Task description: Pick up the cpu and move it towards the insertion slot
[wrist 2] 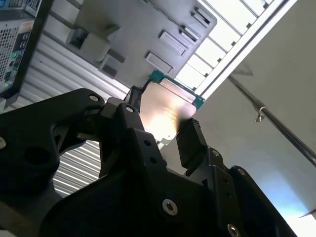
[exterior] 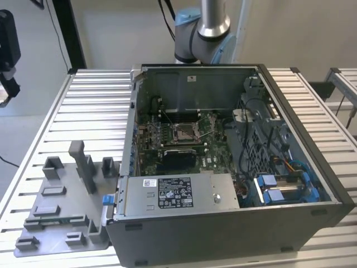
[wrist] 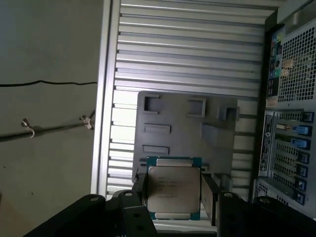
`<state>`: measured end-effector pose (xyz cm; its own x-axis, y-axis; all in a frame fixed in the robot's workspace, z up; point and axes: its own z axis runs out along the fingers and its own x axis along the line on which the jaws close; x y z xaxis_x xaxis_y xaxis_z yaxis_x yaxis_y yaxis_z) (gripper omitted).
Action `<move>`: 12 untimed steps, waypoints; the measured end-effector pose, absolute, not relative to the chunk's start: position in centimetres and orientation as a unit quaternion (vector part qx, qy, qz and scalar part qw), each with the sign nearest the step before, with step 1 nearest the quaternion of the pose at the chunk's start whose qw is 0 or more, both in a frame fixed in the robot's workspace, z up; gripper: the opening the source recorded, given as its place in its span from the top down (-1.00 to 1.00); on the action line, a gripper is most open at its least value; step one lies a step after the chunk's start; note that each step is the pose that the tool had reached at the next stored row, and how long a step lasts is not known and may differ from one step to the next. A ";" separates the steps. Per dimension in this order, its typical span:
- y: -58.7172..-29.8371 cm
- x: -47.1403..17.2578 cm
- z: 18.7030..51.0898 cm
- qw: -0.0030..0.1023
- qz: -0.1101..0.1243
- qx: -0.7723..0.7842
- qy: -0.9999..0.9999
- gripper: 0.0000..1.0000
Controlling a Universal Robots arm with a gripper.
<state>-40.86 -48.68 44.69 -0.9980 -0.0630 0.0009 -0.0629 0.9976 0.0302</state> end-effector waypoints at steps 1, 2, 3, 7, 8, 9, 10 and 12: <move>-48.7 -40.4 44.7 0.001 -0.015 0.032 -0.999 1.00; -48.7 -40.0 44.7 0.001 -0.015 0.032 -0.999 1.00; -48.7 -39.5 44.7 0.001 -0.015 0.032 -0.999 1.00; -48.7 -37.7 44.7 0.002 -0.015 0.033 -0.999 1.00; -48.7 -37.2 44.7 0.002 -0.015 0.034 -0.999 1.00; -48.7 -36.8 44.7 0.002 -0.015 0.034 -0.999 1.00; -48.7 -36.3 44.7 0.003 -0.015 0.034 -0.999 1.00; -48.7 -35.4 44.7 0.003 -0.015 0.035 -0.999 1.00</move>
<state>-35.41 -48.68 44.68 -0.9976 -0.0695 0.0044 -0.0693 0.9971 0.0305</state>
